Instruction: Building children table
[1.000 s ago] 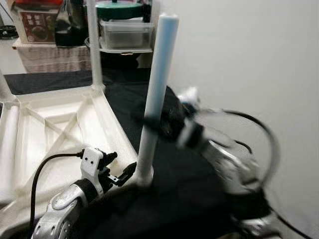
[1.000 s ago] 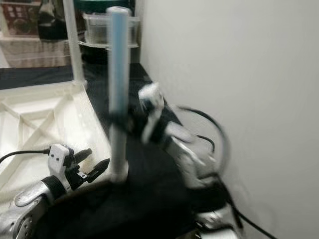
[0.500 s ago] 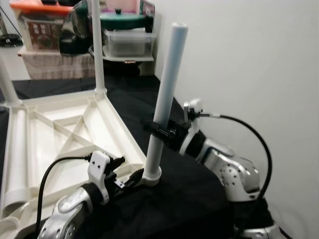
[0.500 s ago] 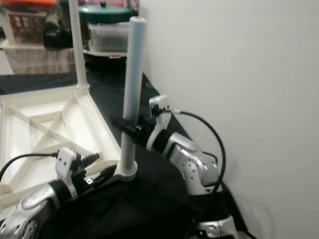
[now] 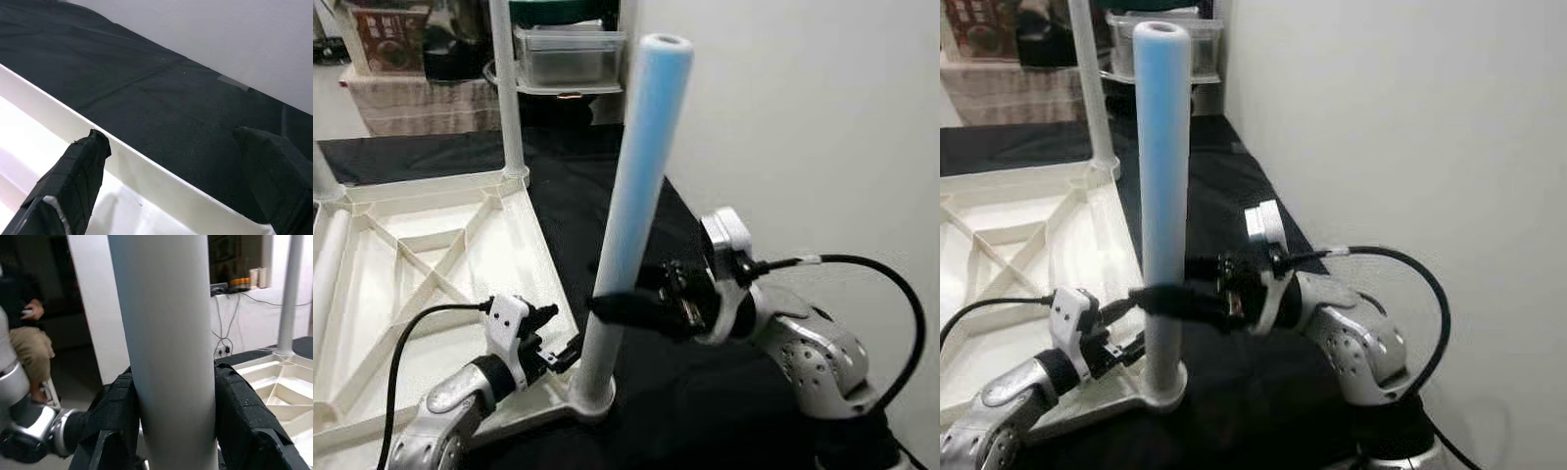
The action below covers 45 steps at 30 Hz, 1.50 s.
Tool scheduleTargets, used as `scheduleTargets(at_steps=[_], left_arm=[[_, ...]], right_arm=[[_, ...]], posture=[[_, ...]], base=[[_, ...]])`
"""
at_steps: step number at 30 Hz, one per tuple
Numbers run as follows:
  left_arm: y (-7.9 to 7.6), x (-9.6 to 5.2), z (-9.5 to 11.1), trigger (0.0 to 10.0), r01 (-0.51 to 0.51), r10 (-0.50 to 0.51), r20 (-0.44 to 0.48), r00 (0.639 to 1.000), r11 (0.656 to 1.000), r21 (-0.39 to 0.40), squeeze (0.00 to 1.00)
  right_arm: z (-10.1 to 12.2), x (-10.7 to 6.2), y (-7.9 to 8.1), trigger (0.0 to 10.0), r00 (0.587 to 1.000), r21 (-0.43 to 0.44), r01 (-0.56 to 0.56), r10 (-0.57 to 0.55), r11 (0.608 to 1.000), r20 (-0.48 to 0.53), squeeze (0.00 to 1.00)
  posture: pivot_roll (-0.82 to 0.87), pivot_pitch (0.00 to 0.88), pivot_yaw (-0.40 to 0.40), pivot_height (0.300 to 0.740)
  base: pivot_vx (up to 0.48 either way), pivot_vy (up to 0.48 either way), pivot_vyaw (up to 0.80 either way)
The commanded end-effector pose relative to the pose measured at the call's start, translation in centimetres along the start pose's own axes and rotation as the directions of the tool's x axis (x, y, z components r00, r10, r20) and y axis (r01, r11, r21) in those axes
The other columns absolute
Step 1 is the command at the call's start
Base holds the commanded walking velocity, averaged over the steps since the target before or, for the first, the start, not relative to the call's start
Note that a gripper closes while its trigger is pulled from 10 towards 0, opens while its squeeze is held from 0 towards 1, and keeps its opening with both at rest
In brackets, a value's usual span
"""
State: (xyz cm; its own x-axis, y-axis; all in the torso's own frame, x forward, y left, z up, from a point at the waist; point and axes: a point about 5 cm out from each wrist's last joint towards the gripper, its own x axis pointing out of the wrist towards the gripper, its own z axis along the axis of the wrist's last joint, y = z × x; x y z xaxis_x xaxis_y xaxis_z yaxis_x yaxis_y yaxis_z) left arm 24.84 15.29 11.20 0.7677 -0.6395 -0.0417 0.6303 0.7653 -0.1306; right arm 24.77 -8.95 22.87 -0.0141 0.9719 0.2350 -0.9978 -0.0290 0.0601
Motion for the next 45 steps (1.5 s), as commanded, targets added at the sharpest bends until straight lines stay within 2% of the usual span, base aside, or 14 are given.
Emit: scheduleTargets(at_steps=[1, 3, 5, 8, 10, 12, 14, 15, 19, 20, 23, 25, 30, 45], left_arm=[[-0.1, -0.2, -0.3, 10.0, 0.004, -0.004, -0.012, 1.000, 1.000, -0.020, 0.00], [0.0, -0.2, -0.3, 10.0, 0.002, -0.003, -0.014, 1.000, 1.000, -0.018, 0.00], [0.1, -0.1, -0.2, 10.0, 0.003, -0.004, -0.013, 1.000, 1.000, -0.016, 0.00], [0.0, -0.1, -0.2, 10.0, 0.005, -0.005, -0.012, 1.000, 1.000, -0.017, 0.00], [0.0, 0.0, -0.2, 10.0, 0.006, -0.006, -0.011, 1.000, 1.000, -0.017, 0.00], [0.0, -0.1, -0.1, 10.0, 0.005, -0.005, -0.012, 1.000, 1.000, -0.018, 0.00], [0.0, -0.2, -0.2, 10.0, 0.003, -0.003, -0.013, 1.000, 1.000, -0.019, 0.00], [0.0, -0.3, -0.2, 10.0, 0.003, -0.004, -0.015, 1.000, 1.000, -0.019, 0.00], [0.0, -0.2, -0.2, 10.0, 0.007, -0.008, -0.018, 1.000, 1.000, -0.020, 0.00], [0.0, 0.0, -0.1, 10.0, 0.009, -0.009, -0.016, 1.000, 1.000, -0.020, 0.00], [0.0, 0.0, -0.1, 10.0, 0.010, -0.010, -0.015, 1.000, 1.000, -0.020, 0.00], [-0.1, 0.1, -0.1, 10.0, 0.011, -0.011, -0.011, 1.000, 1.000, -0.022, 0.00], [0.0, -0.1, -0.1, 10.0, 0.007, -0.008, -0.009, 1.000, 1.000, -0.021, 0.00], [0.9, -1.2, 0.1, 10.0, -0.043, 0.043, -0.002, 0.999, 0.999, -0.023, 0.00]], right_arm=[[-0.8, 0.3, -0.1, 0.0, 1.000, 0.034, 0.014, -0.014, 0.999, -0.024, 0.00], [-1.9, 0.7, -2.1, 0.0, 0.969, 0.013, 0.221, -0.218, 0.975, -0.115, 0.00], [-4.4, 0.1, -6.8, 0.0, 0.700, -0.049, 0.676, -0.661, 0.736, -0.271, 0.00], [-5.1, -0.9, -8.0, 0.0, 0.565, -0.107, 0.782, -0.771, 0.614, -0.294, 0.00], [-6.2, -3.5, -9.0, 0.0, 0.279, -0.150, 0.932, -0.917, 0.330, -0.283, 0.00], [-6.9, -4.5, -8.7, 0.0, 0.168, -0.136, 0.967, -0.943, 0.214, -0.288, 0.00], [-7.1, -4.1, -8.4, 0.0, 0.191, -0.100, 0.969, -0.939, 0.227, -0.286, 0.00], [-7.1, -3.0, -7.9, 10.0, 0.275, -0.064, 0.951, -0.921, 0.304, -0.277, 0.00], [-5.5, -0.2, -6.5, 10.0, 0.511, 0.059, 0.859, -0.843, 0.508, -0.167, 0.00], [-4.5, 0.3, -6.3, 10.0, 0.584, 0.110, 0.812, -0.805, 0.574, -0.109, 1.00], [-4.2, 0.6, -6.3, 10.0, 0.604, 0.117, 0.796, -0.792, 0.594, -0.092, 1.00], [-2.6, 1.7, -5.7, 10.0, 0.748, 0.108, 0.663, -0.663, 0.741, -0.041, 0.00], [0.6, 2.6, -2.8, 10.0, 0.950, 0.056, 0.292, -0.297, 0.955, 0.098, 0.00], [-2.2, 4.7, -3.8, 10.0, 0.982, -0.025, 0.180, -0.181, 0.983, -0.057, 0.00]], posture=[[0.05, 0.000, -0.117, 0.740], [0.04, 0.000, -0.115, 0.740], [0.04, 0.000, -0.112, 0.740], [0.04, 0.000, -0.112, 0.740], [0.05, 0.000, -0.112, 0.740], [0.04, 0.000, -0.111, 0.740], [0.04, 0.000, -0.111, 0.740], [0.04, 0.000, -0.104, 0.740], [0.03, 0.000, -0.102, 0.740], [0.03, 0.000, -0.106, 0.740], [0.03, 0.000, -0.106, 0.740], [0.03, 0.000, -0.107, 0.740], [0.05, 0.000, -0.118, 0.740], [0.09, 0.000, -0.147, 0.740]], base=[[0.000, 0.000, 0.00], [0.000, 0.000, 0.00], [0.000, 0.000, 0.00], [0.000, 0.000, 0.00], [0.000, 0.000, 0.00], [0.000, 0.000, 0.00], [0.000, 0.000, 0.00], [0.000, 0.000, 0.00], [0.000, 0.000, 0.00], [0.000, 0.000, 0.00], [0.000, 0.000, 0.00], [0.000, 0.000, 0.00], [0.000, 0.000, 0.00], [0.000, 0.000, 0.00]])
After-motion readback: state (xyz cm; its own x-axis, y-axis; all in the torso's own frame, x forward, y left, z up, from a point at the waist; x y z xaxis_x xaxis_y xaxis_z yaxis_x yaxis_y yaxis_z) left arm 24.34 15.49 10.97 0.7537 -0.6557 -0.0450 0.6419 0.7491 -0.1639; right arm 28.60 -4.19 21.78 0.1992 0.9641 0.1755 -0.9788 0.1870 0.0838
